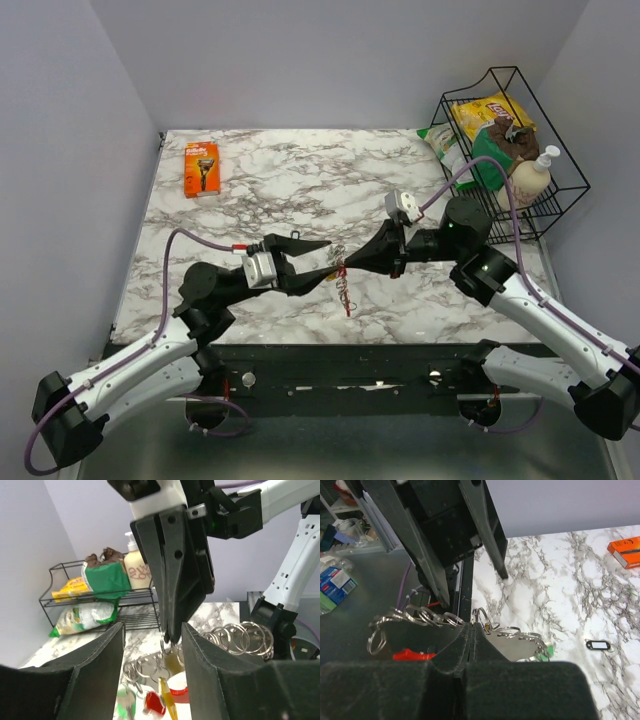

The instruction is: Put the keys on the keyring

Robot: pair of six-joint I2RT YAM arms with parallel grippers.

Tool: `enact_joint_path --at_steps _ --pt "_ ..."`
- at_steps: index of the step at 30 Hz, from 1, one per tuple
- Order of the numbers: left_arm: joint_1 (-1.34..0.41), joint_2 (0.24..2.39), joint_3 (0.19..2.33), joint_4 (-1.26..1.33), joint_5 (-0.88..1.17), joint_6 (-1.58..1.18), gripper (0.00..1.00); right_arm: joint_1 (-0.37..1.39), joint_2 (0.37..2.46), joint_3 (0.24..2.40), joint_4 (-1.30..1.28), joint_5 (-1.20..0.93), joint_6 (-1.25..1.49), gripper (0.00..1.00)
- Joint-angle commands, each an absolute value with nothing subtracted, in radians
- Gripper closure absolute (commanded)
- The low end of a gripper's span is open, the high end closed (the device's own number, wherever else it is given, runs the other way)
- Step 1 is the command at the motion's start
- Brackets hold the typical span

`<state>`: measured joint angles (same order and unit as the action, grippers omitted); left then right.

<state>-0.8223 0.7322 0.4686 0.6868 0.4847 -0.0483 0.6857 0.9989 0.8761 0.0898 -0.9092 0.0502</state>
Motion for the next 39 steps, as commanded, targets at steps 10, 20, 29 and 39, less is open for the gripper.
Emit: enact_joint_path --at_steps 10,20,29,39 --pt "-0.822 0.784 0.897 -0.153 0.549 0.252 0.46 0.69 0.992 0.983 -0.113 -0.91 -0.115 0.99" --pt "-0.807 0.997 1.216 -0.483 0.782 0.296 0.58 0.689 0.962 0.979 -0.149 -0.877 -0.14 0.99" --pt "-0.805 1.072 1.282 -0.624 0.818 0.37 0.63 0.689 0.948 0.977 -0.152 -0.88 -0.143 0.99" --pt "-0.805 1.098 1.267 -0.603 0.79 0.388 0.64 0.689 0.942 0.976 -0.152 -0.89 -0.143 0.99"
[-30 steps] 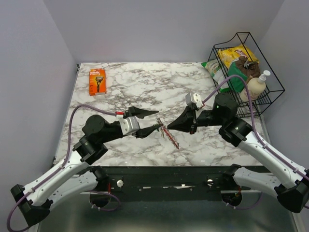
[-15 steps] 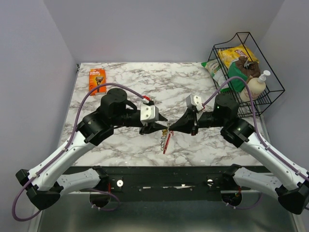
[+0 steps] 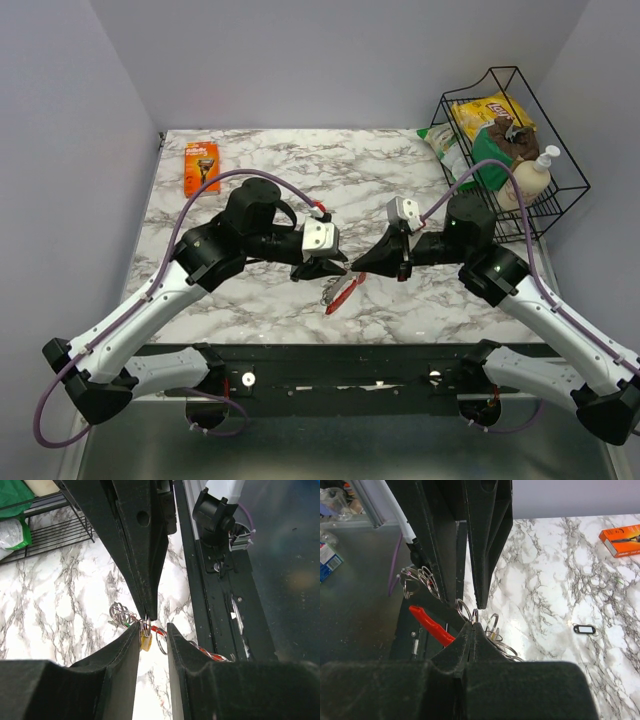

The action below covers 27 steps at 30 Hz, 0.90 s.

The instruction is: Put the keys on the keyring

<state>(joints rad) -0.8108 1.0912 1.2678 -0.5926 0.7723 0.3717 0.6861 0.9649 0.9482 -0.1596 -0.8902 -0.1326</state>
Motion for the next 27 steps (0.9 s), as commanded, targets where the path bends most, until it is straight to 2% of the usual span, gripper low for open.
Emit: enact_joint_path --at_steps 1,5,8,17,21,25,26,27 --pt "-0.805 1.1 1.266 -0.598 0.784 0.387 0.64 0.689 0.94 0.976 -0.152 -0.893 -0.141 0.99" --pt "-0.802 1.101 1.259 -0.581 0.769 0.387 0.65 0.689 0.937 0.974 -0.152 -0.891 -0.141 0.99" --pt "-0.799 1.109 1.261 -0.577 0.772 0.384 0.71 0.689 0.939 0.974 -0.152 -0.894 -0.141 0.99" --pt "-0.796 1.137 1.262 -0.574 0.772 0.388 0.71 0.69 0.936 0.974 -0.152 -0.894 -0.141 0.99" --pt "-0.796 1.154 1.27 -0.584 0.773 0.399 0.78 0.692 0.931 0.971 -0.152 -0.882 -0.143 0.99" --pt "-0.788 1.155 1.273 -0.589 0.77 0.402 0.77 0.692 0.934 0.971 -0.152 -0.882 -0.144 0.99" --pt "-0.787 1.155 1.272 -0.58 0.77 0.399 0.75 0.69 0.933 0.971 -0.152 -0.884 -0.144 0.99" --pt "-0.781 1.141 1.269 -0.569 0.772 0.385 0.68 0.69 0.933 0.971 -0.152 -0.884 -0.144 0.99"
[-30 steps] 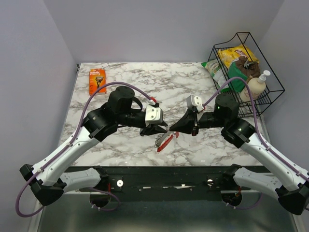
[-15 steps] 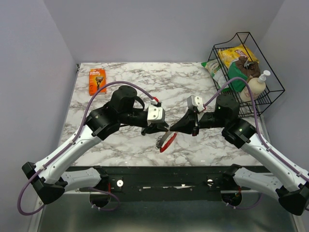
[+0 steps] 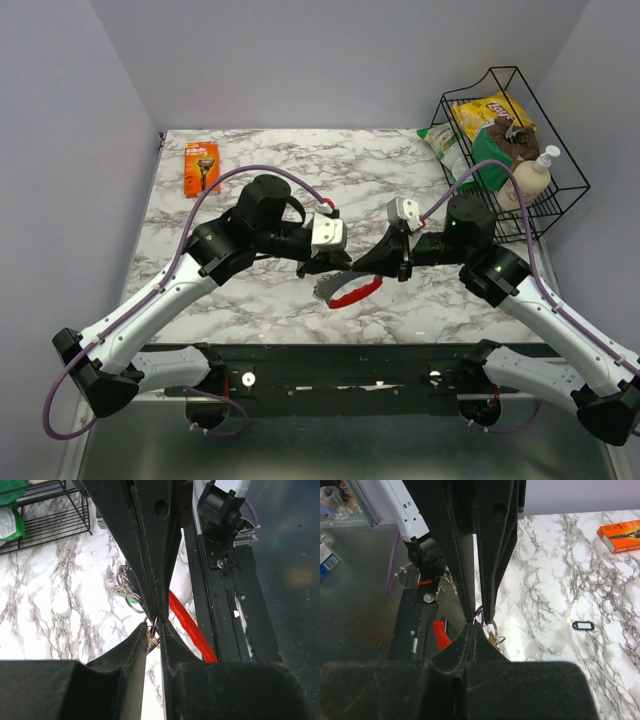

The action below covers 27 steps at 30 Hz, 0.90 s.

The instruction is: Put the keys on the keyring

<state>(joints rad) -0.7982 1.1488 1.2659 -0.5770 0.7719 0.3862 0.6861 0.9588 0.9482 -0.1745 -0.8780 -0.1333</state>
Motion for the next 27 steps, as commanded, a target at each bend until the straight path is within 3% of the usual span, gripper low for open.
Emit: enact_joint_path --at_steps 1,3,9,27 --pt "-0.776 1.132 1.264 -0.554 0.772 0.377 0.66 0.692 0.934 0.969 -0.152 -0.884 -0.144 0.99" --pt "-0.77 1.097 1.243 -0.508 0.767 0.37 0.59 0.69 0.934 0.968 -0.152 -0.884 -0.146 0.99" --pt "-0.726 1.061 1.219 -0.452 0.83 0.353 0.54 0.69 0.936 0.969 -0.152 -0.89 -0.144 0.99" --pt "-0.69 1.155 1.315 -0.603 0.986 0.502 0.58 0.69 0.927 0.965 -0.153 -0.884 -0.146 0.99"
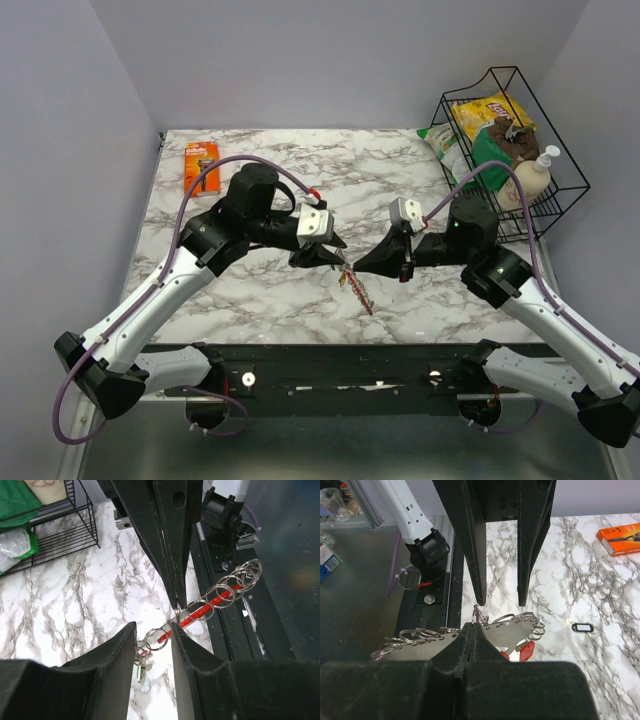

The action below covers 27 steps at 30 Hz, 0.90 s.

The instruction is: Put the keys on the keyring

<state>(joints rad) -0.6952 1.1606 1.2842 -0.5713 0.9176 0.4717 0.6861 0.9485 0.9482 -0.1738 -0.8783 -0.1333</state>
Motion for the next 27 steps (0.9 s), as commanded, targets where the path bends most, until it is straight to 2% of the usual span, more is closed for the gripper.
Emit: enact_joint_path --at_steps 1,15,27 --pt "-0.69 1.157 1.315 -0.601 0.992 0.497 0.58 0.69 0.93 0.965 -0.153 -0.884 -0.146 0.99" --pt "-0.69 1.163 1.324 -0.598 1.008 0.457 0.67 0.69 0.936 0.968 -0.153 -0.877 -0.146 0.99" --pt "-0.69 1.173 1.312 -0.591 1.025 0.446 0.64 0.692 0.936 0.968 -0.153 -0.873 -0.144 0.99"
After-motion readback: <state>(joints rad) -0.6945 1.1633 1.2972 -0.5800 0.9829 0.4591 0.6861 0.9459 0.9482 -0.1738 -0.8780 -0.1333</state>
